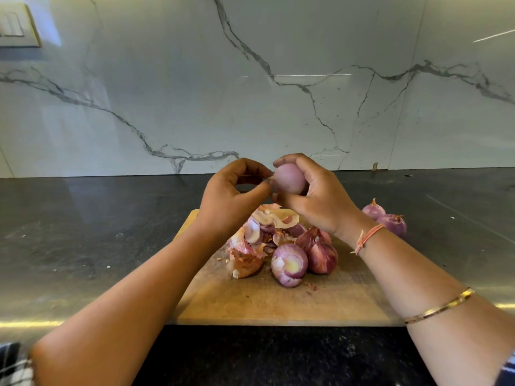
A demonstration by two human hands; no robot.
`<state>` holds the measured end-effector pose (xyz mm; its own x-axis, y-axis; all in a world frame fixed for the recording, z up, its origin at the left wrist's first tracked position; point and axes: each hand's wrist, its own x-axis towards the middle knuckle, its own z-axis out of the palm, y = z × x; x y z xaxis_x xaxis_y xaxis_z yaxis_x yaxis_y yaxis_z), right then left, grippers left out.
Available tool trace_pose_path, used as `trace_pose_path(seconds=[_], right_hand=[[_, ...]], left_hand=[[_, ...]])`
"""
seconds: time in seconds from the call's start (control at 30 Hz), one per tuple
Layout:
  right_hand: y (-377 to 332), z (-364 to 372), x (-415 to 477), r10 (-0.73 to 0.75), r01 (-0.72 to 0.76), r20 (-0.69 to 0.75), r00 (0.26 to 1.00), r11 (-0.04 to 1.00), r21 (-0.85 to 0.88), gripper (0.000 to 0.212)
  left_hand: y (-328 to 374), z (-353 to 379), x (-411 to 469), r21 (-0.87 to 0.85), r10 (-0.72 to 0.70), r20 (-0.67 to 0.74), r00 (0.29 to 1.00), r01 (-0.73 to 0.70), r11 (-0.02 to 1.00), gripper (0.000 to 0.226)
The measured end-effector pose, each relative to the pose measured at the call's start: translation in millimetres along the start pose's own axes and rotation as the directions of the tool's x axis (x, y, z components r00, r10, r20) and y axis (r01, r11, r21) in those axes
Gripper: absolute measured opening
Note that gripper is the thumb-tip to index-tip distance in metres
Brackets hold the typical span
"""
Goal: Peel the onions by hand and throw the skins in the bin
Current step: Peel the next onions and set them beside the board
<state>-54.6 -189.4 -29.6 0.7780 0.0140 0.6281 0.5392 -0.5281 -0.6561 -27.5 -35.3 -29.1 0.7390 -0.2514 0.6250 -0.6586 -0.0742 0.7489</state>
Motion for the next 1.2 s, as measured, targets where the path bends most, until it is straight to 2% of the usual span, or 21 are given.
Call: trace_pose_path(seconds=[0.1, 0.23, 0.37, 0.47, 0.53, 0.67, 0.77, 0.93, 1.2], right_hand=[[-0.2, -0.3, -0.3, 0.008, -0.008, 0.003, 1.000, 1.000, 0.017, 0.039], [-0.8, -1.4, -0.5, 0.029, -0.031, 0.036, 0.999, 0.998, 0.047, 0.039], [-0.2, -0.3, 0.3, 0.059, -0.061, 0.058, 0.997, 0.997, 0.040, 0.038], [-0.1, 0.4, 1.1, 0.066, -0.066, 0.043, 0.997, 0.998, 0.001, 0.038], [0.3, 0.4, 1.1, 0.066, -0.066, 0.031, 0.997, 0.998, -0.023, 0.037], [0.7, 0.6, 0.7, 0.055, -0.054, 0.023, 0.998, 0.998, -0.033, 0.037], [0.5, 1.5, 0.6, 0.049, -0.047, 0.036, 0.998, 0.998, -0.044, 0.039], [0.1, 2.9, 0.2, 0.049, -0.046, 0.067, 0.997, 0.998, -0.043, 0.036], [-2.1, 2.9, 2.8, 0.134, -0.136, 0.085, 0.987, 0.991, 0.018, 0.034]], left_hand=[[-2.3, -1.3, 1.7, -0.008, 0.025, 0.028, 0.999, -0.025, 1.000, 0.012], [-4.9, -3.7, 4.1, -0.064, -0.005, 0.092, 0.996, 0.011, 0.998, 0.010], [-8.6, -2.2, 4.6, 0.025, 0.004, 0.117, 0.993, -0.007, 1.000, 0.008], [-10.6, 0.2, 3.4, 0.133, 0.046, 0.106, 0.993, -0.060, 0.989, 0.013], [-10.0, 1.1, 2.3, 0.146, 0.060, 0.101, 0.993, -0.074, 0.987, 0.014], [-6.5, 2.1, 1.0, -0.064, -0.024, 0.077, 0.997, 0.029, 0.998, 0.012], [-5.7, 2.3, 1.7, -0.119, -0.059, 0.037, 0.998, 0.063, 0.991, 0.020], [-5.4, 3.9, 1.2, -0.045, -0.046, -0.007, 0.999, 0.046, 0.998, 0.030], [-5.6, 1.3, 4.0, 0.031, 0.014, -0.015, 1.000, -0.013, 0.999, 0.042]])
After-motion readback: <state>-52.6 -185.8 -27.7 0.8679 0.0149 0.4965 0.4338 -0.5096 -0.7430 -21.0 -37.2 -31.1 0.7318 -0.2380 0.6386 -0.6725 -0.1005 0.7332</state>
